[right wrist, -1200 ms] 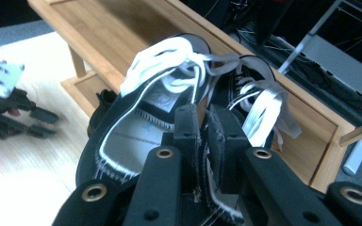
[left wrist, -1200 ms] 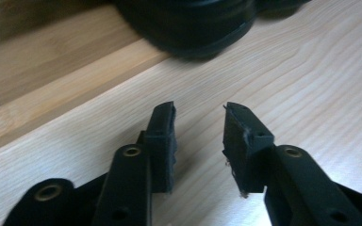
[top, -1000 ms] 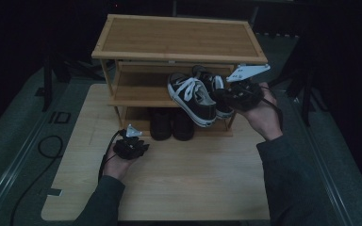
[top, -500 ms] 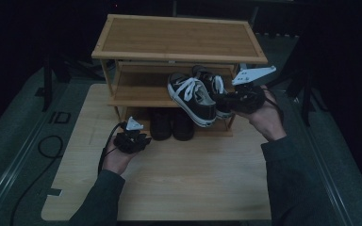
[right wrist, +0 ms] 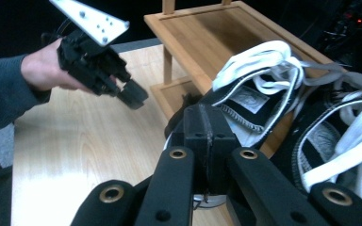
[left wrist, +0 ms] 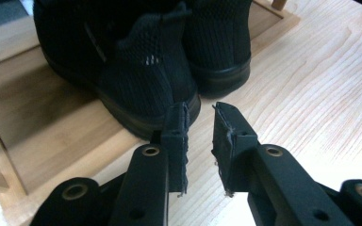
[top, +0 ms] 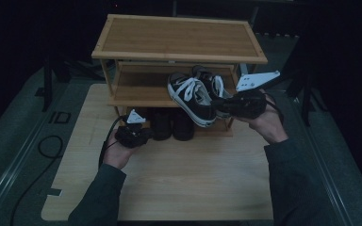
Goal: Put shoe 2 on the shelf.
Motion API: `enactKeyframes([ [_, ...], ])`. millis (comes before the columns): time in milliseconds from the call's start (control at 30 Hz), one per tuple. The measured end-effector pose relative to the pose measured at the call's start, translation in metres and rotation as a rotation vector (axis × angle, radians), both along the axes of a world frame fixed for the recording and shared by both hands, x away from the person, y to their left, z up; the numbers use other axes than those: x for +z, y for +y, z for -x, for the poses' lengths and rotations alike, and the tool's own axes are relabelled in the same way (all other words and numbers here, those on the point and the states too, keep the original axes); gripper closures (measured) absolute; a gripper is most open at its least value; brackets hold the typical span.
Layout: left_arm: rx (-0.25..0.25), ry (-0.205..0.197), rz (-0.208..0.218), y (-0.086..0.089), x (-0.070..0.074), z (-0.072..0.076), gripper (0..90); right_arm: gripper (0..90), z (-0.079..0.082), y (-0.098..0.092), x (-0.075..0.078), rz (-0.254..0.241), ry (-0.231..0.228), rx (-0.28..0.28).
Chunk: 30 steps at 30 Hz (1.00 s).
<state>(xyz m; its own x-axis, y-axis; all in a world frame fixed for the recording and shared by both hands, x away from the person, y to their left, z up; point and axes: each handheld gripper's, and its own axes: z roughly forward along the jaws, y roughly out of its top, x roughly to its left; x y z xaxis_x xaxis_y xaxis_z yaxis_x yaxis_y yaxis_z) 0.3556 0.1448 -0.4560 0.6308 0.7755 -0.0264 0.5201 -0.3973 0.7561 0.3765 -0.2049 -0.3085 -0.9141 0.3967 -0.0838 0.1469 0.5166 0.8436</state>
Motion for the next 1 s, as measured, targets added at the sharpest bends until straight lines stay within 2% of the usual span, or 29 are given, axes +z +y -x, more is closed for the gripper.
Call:
enactKeyframes([
  [100,-0.003,-0.006,0.002,0.0,0.005,0.0,78.8,90.0,0.001,-0.001,-0.003,-0.006,0.006,0.014],
  [133,-0.013,-0.016,-0.009,-0.001,0.012,0.0,78.8,90.0,0.001,-0.001,-0.004,-0.008,0.004,0.02],
  [167,-0.016,-0.021,-0.013,-0.002,0.014,0.0,84.6,90.0,0.004,-0.001,-0.006,-0.009,0.005,0.029],
  [267,-0.019,-0.031,-0.02,-0.005,0.021,-0.001,89.3,90.0,0.007,-0.001,-0.008,-0.009,0.0,0.038],
  [500,-0.019,-0.051,-0.04,-0.009,0.039,-0.007,89.7,90.0,0.012,-0.002,-0.016,0.001,0.004,0.067],
  [567,-0.026,-0.059,-0.057,-0.01,0.044,-0.009,89.8,90.0,0.012,-0.003,-0.02,-0.001,0.013,0.068],
  [733,-0.006,-0.084,-0.037,-0.011,0.053,-0.015,89.7,90.0,0.011,-0.003,-0.034,0.005,0.032,0.078],
  [1000,0.025,-0.124,-0.058,-0.009,0.068,-0.023,89.7,90.0,0.008,-0.008,-0.054,0.001,0.059,0.068],
])
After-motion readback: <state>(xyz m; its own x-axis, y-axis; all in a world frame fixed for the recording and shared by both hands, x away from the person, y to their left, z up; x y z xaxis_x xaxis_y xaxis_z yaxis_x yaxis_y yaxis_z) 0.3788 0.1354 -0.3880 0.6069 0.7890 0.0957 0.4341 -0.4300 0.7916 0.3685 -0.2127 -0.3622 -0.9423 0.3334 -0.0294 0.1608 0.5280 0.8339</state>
